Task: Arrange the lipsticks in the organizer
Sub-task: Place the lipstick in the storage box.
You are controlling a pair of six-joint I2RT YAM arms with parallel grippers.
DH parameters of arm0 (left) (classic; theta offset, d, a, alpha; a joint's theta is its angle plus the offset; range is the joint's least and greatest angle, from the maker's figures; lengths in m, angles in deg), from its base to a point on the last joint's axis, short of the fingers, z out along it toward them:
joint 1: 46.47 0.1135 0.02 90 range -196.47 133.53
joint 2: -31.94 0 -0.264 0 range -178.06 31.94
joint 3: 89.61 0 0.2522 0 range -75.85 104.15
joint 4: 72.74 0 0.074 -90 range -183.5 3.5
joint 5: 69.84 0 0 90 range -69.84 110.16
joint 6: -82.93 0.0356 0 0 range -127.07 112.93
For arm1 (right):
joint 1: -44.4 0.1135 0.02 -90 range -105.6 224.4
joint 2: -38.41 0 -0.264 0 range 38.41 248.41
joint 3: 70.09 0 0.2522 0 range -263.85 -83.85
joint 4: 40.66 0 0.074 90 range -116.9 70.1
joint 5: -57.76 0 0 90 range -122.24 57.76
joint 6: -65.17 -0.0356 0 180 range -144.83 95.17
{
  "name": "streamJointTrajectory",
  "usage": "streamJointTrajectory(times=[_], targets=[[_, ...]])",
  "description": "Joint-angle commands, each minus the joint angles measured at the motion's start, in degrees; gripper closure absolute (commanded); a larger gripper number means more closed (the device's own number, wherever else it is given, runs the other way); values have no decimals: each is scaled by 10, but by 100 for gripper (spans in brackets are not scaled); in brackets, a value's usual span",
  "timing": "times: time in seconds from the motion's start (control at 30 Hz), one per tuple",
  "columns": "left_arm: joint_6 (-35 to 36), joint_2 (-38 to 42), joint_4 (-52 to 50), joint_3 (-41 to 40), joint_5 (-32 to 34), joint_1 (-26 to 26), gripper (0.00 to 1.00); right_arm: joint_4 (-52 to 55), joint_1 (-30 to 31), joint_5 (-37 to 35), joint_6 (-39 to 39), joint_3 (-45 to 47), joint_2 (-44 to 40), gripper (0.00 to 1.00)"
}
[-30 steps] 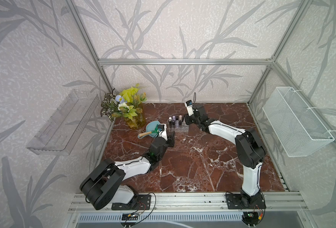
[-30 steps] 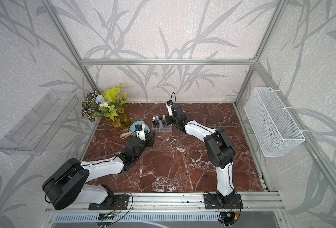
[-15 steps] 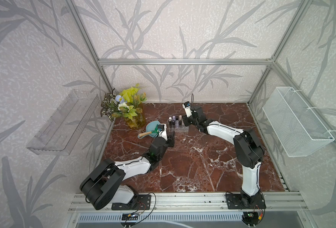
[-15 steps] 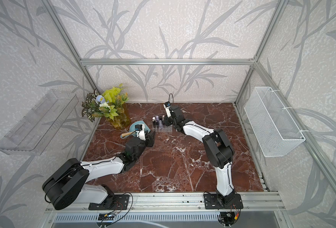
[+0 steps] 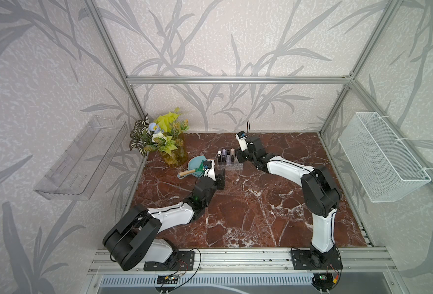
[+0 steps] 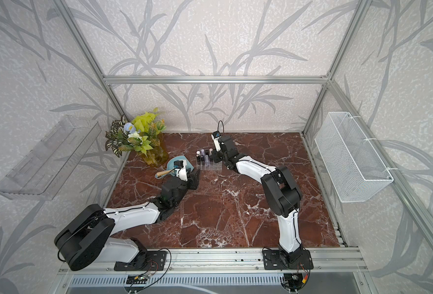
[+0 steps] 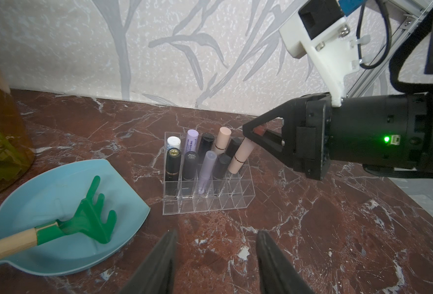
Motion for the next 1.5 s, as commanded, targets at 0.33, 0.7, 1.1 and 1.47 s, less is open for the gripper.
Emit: streamJointTrajectory(times=[0.33,0.7,1.1,1.47], targets=[[2,13,4,9,5,2,48,26,6,-9,9,-28,17,88],[5,19,-1,9,5,2,48,26,6,-9,7,-28,15,48],[42,135,-107,14,74,3,40,5,-3,-104,8,138,-212,6],[43,224,-158,-37,187,148,29,-35,-86,-250,46,364,-378,1]])
